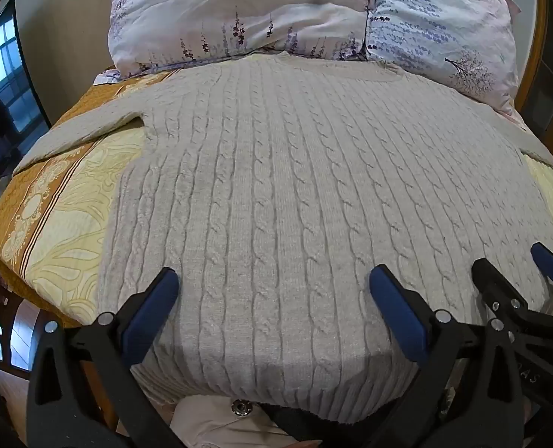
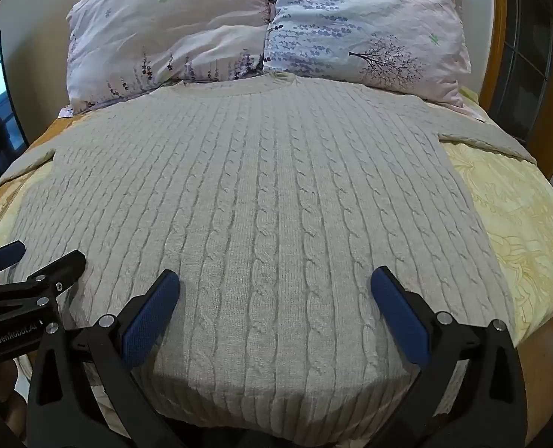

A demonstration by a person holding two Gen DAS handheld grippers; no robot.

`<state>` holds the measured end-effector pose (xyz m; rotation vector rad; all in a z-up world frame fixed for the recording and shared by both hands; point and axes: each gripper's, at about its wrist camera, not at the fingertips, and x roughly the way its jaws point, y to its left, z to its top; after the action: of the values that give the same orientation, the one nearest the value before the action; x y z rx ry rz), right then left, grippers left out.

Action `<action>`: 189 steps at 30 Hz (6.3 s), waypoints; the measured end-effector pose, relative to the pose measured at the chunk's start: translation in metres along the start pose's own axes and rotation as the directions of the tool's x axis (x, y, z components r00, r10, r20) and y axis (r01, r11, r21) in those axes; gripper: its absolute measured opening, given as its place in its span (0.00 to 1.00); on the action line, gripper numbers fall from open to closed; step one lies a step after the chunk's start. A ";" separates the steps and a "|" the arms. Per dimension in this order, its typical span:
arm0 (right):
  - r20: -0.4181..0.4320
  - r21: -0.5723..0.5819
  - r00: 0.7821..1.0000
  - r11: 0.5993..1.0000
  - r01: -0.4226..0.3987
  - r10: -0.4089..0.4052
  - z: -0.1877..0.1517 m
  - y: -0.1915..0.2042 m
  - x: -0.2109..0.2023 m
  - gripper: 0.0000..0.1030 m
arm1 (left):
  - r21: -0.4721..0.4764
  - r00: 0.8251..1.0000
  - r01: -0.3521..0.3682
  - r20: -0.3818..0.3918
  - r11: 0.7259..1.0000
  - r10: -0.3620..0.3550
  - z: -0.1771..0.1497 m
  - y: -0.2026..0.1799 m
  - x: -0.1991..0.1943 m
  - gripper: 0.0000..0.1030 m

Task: Fold small clothes

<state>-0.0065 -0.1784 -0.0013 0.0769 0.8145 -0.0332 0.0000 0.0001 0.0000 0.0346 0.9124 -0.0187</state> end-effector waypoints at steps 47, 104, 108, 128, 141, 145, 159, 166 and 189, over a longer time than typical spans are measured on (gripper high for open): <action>0.010 0.001 1.000 1.000 0.001 -0.001 0.001 0.000 -0.003 0.99 | 0.001 1.000 -0.002 0.002 1.000 0.002 0.000 0.000 0.000 0.98; 0.017 -0.031 0.988 0.988 -0.153 0.154 0.016 -0.025 0.003 0.99 | 0.054 1.000 0.000 0.019 0.999 -0.001 0.013 -0.001 0.008 0.98; 0.044 0.084 0.987 0.984 -0.160 0.157 0.050 -0.070 0.005 0.99 | 0.083 0.999 0.001 0.036 0.997 -0.004 0.030 -0.001 0.012 0.98; 0.026 0.843 0.995 0.533 -0.071 0.093 0.112 -0.355 0.105 0.43 | 0.076 0.950 0.281 0.121 0.957 -0.289 0.117 0.025 0.028 0.98; 0.022 0.855 0.998 0.518 0.010 -0.055 0.114 -0.400 0.111 0.10 | 0.076 0.953 0.282 0.089 0.956 -0.288 0.137 0.021 0.051 0.98; 0.083 0.790 0.990 0.612 0.004 -0.113 0.134 -0.385 0.092 0.09 | 0.040 0.938 0.329 0.105 0.944 -0.331 0.140 0.029 0.052 0.98; 0.212 0.279 0.938 0.903 -0.327 0.274 0.203 -0.150 0.066 0.09 | -0.111 0.896 0.438 0.136 0.892 -0.423 0.153 0.056 0.061 0.98; -0.047 0.302 0.893 0.859 -0.414 0.447 0.169 -0.083 0.124 0.16 | -0.125 0.879 0.476 0.071 0.870 -0.471 0.156 0.052 0.073 0.98; 0.033 0.417 0.996 0.904 -0.091 0.085 0.192 -0.137 0.110 0.09 | -0.313 0.827 0.542 0.031 0.780 -0.562 0.161 0.086 0.101 0.76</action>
<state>0.2001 -0.3301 0.0420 0.5199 0.7782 -0.1227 0.1918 0.0795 0.0200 -0.5362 0.9549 -0.4281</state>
